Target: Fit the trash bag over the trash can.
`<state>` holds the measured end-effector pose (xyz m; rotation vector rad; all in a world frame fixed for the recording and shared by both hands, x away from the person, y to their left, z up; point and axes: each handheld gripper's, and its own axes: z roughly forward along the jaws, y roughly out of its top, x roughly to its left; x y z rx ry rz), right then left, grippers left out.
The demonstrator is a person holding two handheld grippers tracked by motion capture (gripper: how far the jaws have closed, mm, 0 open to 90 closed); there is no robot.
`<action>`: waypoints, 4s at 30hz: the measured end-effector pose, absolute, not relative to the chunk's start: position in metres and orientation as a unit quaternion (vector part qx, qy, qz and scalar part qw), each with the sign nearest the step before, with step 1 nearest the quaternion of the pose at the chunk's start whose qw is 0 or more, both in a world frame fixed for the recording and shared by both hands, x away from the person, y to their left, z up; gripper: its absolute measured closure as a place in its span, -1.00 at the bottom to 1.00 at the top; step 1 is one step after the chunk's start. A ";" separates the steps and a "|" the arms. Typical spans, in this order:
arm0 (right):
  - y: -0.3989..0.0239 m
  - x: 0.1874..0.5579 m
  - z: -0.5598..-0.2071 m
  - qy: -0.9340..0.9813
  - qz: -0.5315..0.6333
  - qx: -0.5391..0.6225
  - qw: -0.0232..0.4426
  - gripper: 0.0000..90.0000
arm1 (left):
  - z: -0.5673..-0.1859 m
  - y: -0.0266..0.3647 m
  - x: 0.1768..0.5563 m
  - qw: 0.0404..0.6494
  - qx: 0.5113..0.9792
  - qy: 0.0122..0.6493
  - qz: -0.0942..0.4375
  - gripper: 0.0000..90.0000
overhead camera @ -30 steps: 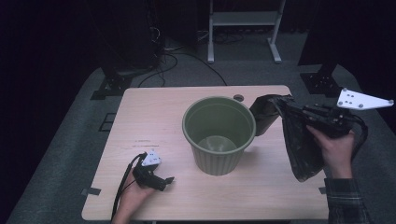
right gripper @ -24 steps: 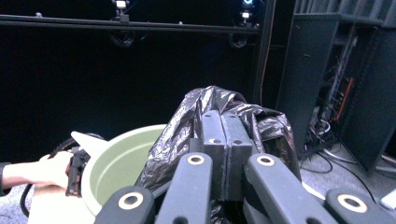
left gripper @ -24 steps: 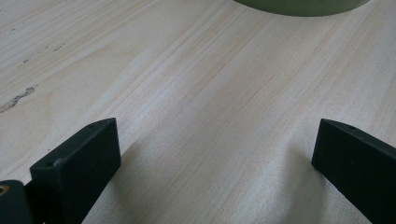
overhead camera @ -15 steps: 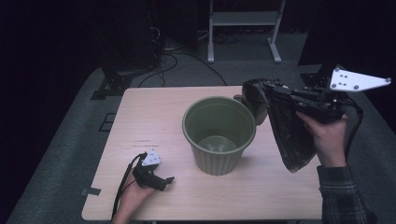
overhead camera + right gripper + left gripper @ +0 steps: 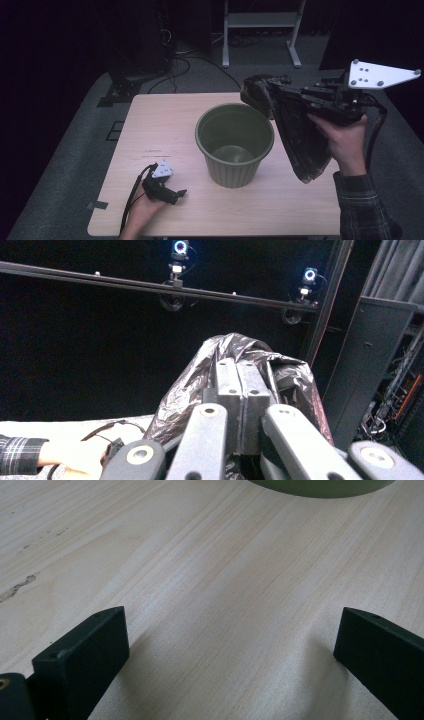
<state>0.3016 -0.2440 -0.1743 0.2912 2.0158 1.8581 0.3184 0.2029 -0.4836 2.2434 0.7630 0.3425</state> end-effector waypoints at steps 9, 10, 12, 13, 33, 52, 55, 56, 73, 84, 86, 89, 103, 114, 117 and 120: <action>-0.238 0.294 -0.167 0.719 0.662 0.093 0.190 1.00 | -0.484 0.203 0.318 0.365 0.872 0.297 0.134 -1.00; -0.238 0.294 -0.168 0.720 0.661 0.093 0.189 1.00 | -0.484 0.203 0.318 0.365 0.872 0.297 0.134 -1.00; -0.237 0.295 -0.170 0.721 0.662 0.093 0.183 1.00 | -0.484 0.203 0.318 0.365 0.872 0.297 0.134 -1.00; -0.236 0.295 -0.171 0.723 0.659 0.094 0.184 1.00 | -0.484 0.203 0.318 0.365 0.872 0.297 0.133 -1.00; -0.211 0.299 -0.187 0.722 0.673 0.081 0.137 0.99 | -0.484 0.202 0.319 0.365 0.872 0.296 0.133 -1.00; -0.192 0.328 -0.226 0.752 0.635 0.122 0.127 0.99 | -0.483 0.202 0.319 0.365 0.873 0.295 0.132 -1.00; -0.186 0.345 -0.239 0.761 0.623 0.137 0.115 0.99 | -0.483 0.202 0.319 0.365 0.873 0.295 0.132 -1.00; -0.183 0.349 -0.243 0.766 0.616 0.141 0.115 0.99 | -0.483 0.202 0.319 0.365 0.873 0.295 0.132 -1.00; -0.171 0.372 -0.260 0.796 0.539 0.213 0.175 0.21 | -0.483 0.202 0.319 0.365 0.873 0.294 0.131 -1.00; -0.221 0.328 -0.261 0.785 0.556 0.225 0.153 0.21 | -0.484 0.202 0.319 0.366 0.873 0.295 0.132 -1.00; -0.229 0.321 -0.265 0.785 0.556 0.229 0.148 0.21 | -0.484 0.202 0.319 0.365 0.873 0.295 0.132 -1.00; -0.240 0.312 -0.271 0.784 0.556 0.234 0.148 0.21 | -0.483 0.202 0.319 0.365 0.873 0.296 0.132 -1.00; -0.272 0.272 -0.297 0.776 0.575 0.236 0.106 0.20 | -0.484 0.202 0.319 0.365 0.871 0.299 0.134 -1.00; -0.272 0.251 -0.309 0.783 0.573 0.219 0.100 0.14 | -0.484 0.202 0.319 0.365 0.871 0.301 0.134 -1.00; -0.271 0.248 -0.313 0.786 0.571 0.213 0.105 0.12 | -0.484 0.202 0.319 0.365 0.871 0.301 0.134 -1.00; -0.267 0.247 -0.315 0.791 0.563 0.210 0.111 0.10 | -0.484 0.202 0.319 0.365 0.871 0.301 0.134 -1.00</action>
